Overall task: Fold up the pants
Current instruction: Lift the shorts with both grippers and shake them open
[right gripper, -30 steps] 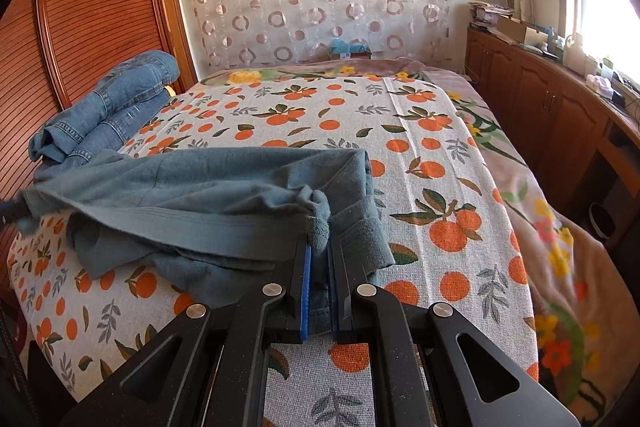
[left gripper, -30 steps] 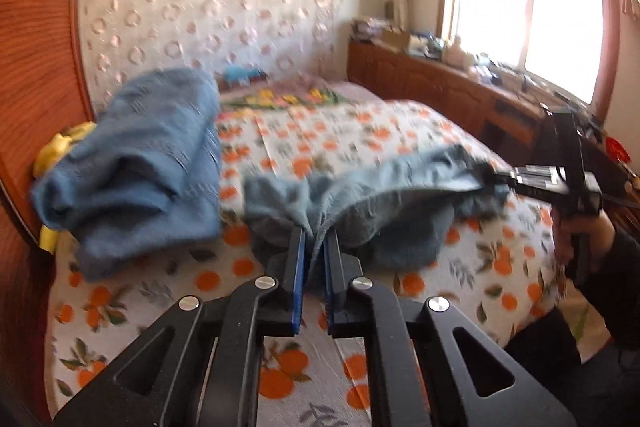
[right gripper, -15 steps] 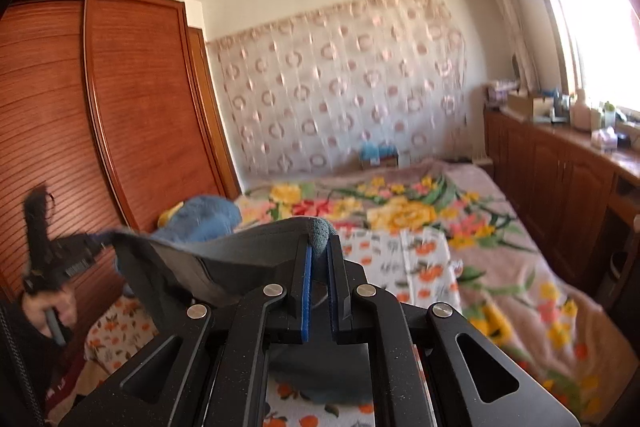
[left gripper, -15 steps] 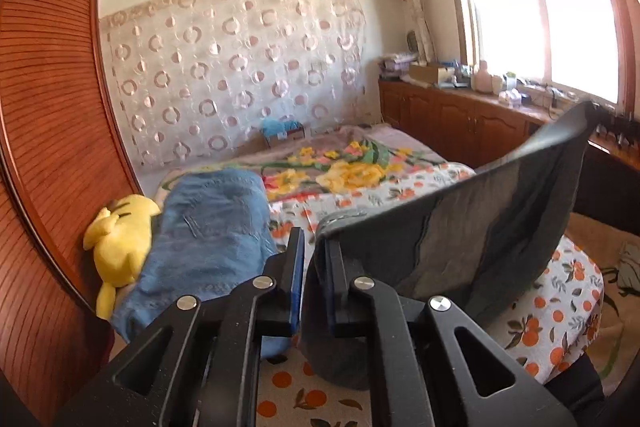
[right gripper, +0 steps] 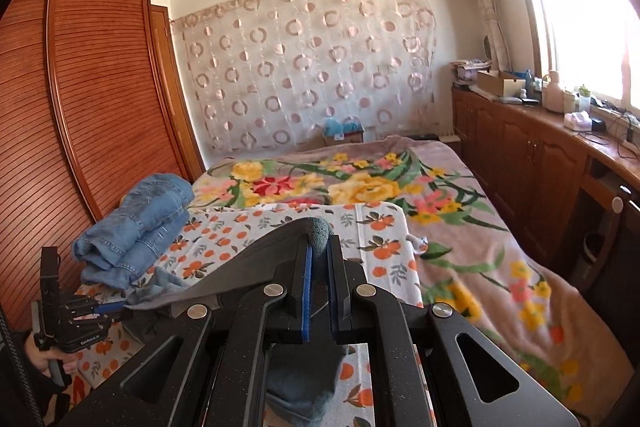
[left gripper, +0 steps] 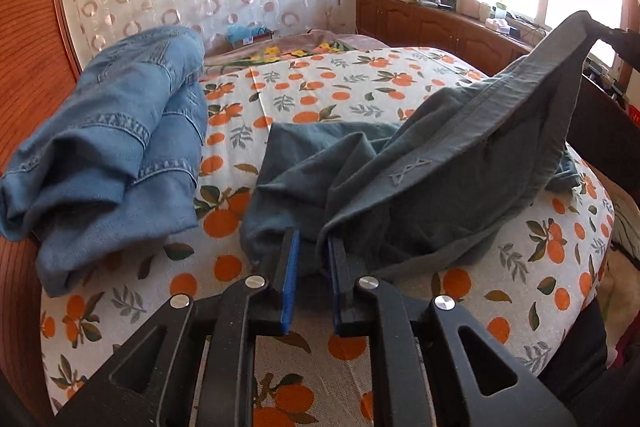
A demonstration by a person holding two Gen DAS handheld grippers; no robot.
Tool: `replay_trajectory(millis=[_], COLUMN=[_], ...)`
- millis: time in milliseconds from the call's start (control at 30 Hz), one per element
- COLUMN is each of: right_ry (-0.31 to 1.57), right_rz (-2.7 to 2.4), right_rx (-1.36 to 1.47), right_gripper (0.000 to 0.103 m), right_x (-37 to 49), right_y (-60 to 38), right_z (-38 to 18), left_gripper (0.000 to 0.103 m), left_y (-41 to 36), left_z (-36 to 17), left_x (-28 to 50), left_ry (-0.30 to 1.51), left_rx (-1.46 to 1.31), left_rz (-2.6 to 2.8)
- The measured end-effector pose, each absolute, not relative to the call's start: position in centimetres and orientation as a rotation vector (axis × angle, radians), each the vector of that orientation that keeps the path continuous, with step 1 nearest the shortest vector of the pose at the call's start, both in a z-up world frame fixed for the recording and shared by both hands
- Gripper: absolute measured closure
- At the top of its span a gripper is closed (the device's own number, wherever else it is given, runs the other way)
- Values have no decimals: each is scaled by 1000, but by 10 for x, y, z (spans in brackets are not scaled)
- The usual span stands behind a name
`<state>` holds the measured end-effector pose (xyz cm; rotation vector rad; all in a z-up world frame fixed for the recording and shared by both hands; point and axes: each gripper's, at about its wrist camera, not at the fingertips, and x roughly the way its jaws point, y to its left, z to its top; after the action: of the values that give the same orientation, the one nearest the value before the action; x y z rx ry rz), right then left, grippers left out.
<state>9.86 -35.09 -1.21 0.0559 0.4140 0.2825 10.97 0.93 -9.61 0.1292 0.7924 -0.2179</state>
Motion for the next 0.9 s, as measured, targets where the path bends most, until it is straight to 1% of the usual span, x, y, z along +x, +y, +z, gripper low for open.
replay_trajectory(millis=[67,167,200,233,267,367,533,667,800,900], right_ry=[417,419,420,419,419,398,331,263,195,172], right_rz=[277,277,277,278,282,281,290,304,318,319], right_rx=[52,55,54,54,54,46,33,25,4,-28], right_gripper=[97,97,97,97,97,97,97,97,97,97], right_x=[96,85,85,82,80,71,45,21,0,0], right_y=[-345,-349,-349,-351,-354,-356,-361,-364,-361,-355], right_z=[-4,-2,-1,1,2,11,45,81,118,135], left_gripper=[81,80,82,93,96,100,100,100,100,100], left_y=[13,16,16,17,17,20,31,34,37,40], left_z=[-97,-96,-92,-88,-82,-44,38,97,134,143], left_x=[109,108,106,104,101,89,67,53,52,67], left_ry=[794,790,779,764,747,656,489,379,309,302], left_rx=[119,100,105,106,105,102,69,96,120,134], left_rz=[-212,-224,-225,-228,-234,-237,-260,-262,-245,-224])
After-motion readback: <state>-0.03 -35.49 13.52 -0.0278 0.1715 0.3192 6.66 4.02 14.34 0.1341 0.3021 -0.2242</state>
